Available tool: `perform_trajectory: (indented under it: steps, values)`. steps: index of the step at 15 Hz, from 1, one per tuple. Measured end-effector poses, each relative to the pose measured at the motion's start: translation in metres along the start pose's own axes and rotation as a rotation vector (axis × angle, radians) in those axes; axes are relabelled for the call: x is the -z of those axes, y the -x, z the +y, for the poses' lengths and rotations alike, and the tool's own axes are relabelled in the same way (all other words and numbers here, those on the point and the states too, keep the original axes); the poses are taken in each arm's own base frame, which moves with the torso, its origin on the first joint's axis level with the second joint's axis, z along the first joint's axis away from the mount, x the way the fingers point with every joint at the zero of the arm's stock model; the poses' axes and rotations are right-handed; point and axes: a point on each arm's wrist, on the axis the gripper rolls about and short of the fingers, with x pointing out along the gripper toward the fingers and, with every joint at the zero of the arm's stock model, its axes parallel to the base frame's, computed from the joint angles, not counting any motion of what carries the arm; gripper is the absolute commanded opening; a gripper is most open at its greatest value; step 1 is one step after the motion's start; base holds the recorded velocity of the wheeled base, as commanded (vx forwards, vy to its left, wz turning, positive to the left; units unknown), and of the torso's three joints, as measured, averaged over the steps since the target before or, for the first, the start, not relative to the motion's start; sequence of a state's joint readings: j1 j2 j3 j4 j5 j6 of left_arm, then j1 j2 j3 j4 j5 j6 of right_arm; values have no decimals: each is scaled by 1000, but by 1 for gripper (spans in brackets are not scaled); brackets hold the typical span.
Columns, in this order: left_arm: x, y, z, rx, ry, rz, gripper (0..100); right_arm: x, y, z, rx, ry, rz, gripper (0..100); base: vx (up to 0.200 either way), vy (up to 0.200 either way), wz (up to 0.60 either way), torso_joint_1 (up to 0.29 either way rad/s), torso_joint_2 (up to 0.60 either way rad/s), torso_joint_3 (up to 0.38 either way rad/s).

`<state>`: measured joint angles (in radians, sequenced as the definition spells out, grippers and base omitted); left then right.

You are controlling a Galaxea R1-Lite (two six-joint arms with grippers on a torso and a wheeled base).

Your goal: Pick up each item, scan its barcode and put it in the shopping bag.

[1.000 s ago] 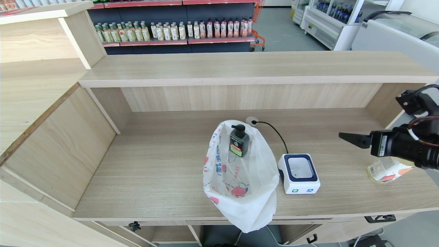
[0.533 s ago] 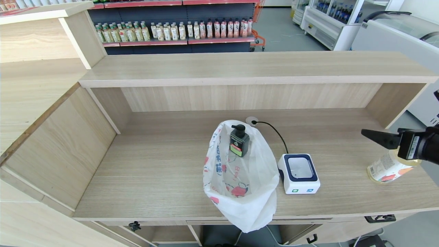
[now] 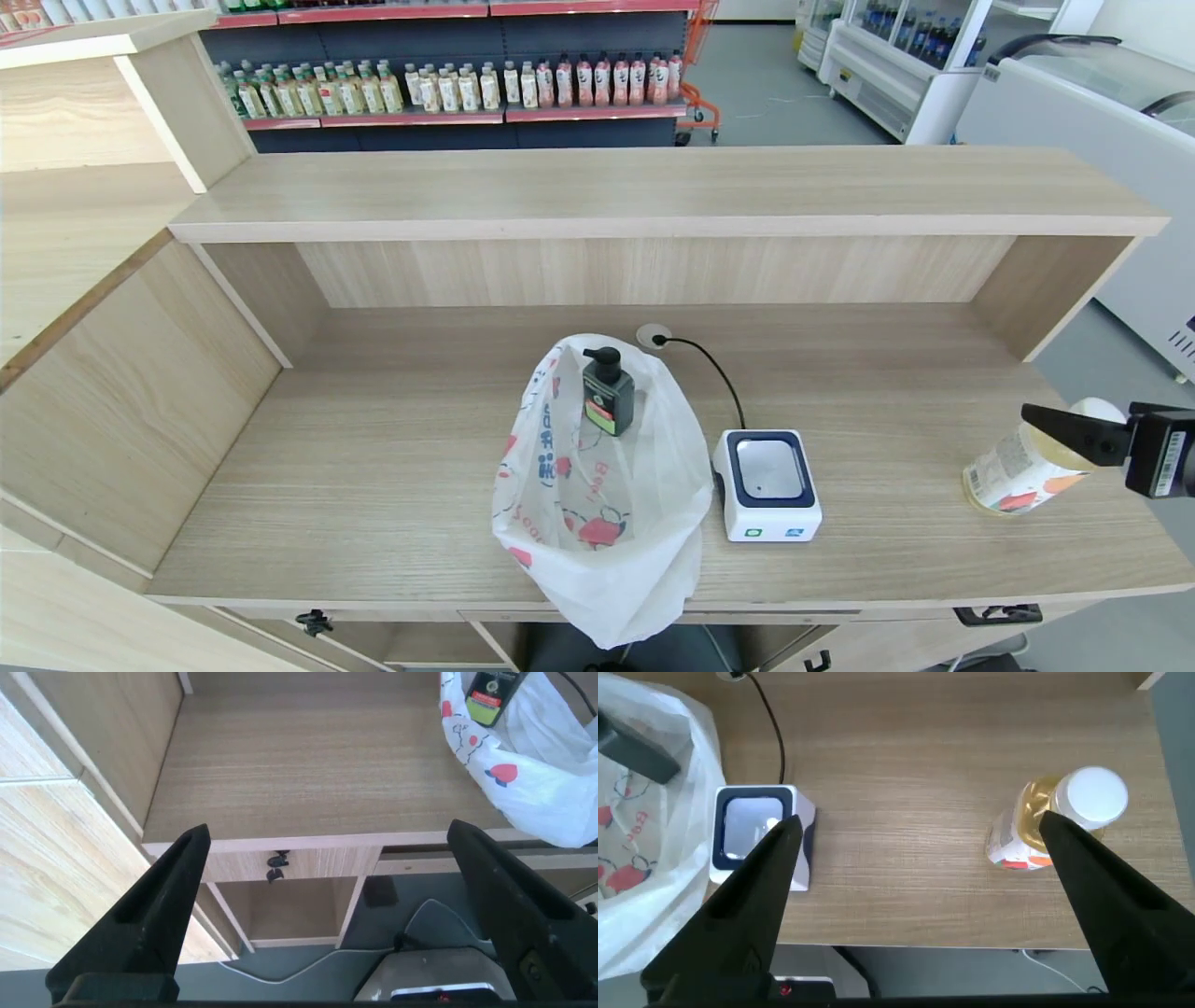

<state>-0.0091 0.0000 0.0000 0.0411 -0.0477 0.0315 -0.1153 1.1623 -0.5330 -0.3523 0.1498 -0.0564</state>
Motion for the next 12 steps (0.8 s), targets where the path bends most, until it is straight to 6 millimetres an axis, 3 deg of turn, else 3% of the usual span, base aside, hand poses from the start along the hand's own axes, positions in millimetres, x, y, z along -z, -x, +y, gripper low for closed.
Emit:
perform_trajectory:
  steps: [1, 7, 10, 12]
  values:
    - [0, 0, 0, 0, 1, 0, 100, 2, 3, 0, 1, 0, -1, 100, 0, 0, 0, 0, 0, 0]
    - [0, 0, 0, 0, 1, 0, 100, 7, 11, 2, 3, 1, -9, 100, -200, 0, 0, 4, 6, 5]
    - [0, 0, 0, -1, 1, 0, 100, 14, 13, 1, 14, -5, 10, 100, 0, 0, 0, 0, 0, 0]
    - [0, 0, 0, 1, -2, 0, 100, 14, 14, -1, 29, -8, 8, 100, 0, -200, 0, 5, -7, 5]
